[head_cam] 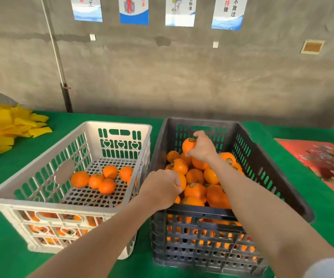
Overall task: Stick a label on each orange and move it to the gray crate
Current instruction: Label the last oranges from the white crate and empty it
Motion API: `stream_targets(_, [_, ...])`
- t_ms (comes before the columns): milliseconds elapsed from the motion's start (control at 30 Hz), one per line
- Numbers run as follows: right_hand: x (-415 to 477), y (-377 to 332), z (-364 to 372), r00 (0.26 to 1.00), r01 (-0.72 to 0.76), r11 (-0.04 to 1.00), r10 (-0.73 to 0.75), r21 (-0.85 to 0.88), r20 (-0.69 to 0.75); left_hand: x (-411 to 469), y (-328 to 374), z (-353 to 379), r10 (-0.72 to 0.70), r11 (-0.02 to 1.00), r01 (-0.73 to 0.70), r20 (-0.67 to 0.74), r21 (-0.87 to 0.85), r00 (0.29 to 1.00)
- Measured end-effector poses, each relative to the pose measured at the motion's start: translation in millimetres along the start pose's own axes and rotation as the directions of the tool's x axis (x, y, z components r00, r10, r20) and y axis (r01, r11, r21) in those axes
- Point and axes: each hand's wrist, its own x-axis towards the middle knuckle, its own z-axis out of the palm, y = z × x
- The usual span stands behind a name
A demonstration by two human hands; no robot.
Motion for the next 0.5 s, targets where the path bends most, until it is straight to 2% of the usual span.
stream_targets(133, [14, 3, 31, 0.992, 0.034, 0.988, -0.016, -0.150, 0.122, -1, -1, 1, 0.004, 1.000, -0.004, -0.019, -0.017, 1.000])
stream_targets(267, [15, 2, 31, 0.989, 0.045, 0.986, -0.022, -0.160, 0.144, 1, -3, 3, -0.018, 0.999, 0.017, -0.029, -0.043, 0.999])
stream_targets(333, [2, -12, 15, 0.992, 0.121, 0.985, -0.116, -0.123, 0.046, 2, -4, 3, -0.029, 0.999, 0.028, -0.021, -0.043, 0.999])
stream_targets(400, [-23, -36, -9, 0.955, 0.262, 0.962, -0.247, 0.075, -0.161, 3, -4, 4, -0.023, 0.999, 0.022, -0.026, -0.041, 0.999])
stream_targets(433, [-43, -48, -19, 0.904, 0.380, 0.902, -0.315, 0.204, -0.290, 2, -4, 4, -0.020, 0.999, 0.019, -0.032, -0.044, 0.999])
stream_targets(500, [-99, -60, -34, 0.752, 0.638, 0.686, -0.456, 0.350, -0.477, 2, -2, 2, -0.010, 0.999, 0.008, -0.052, -0.035, 0.999])
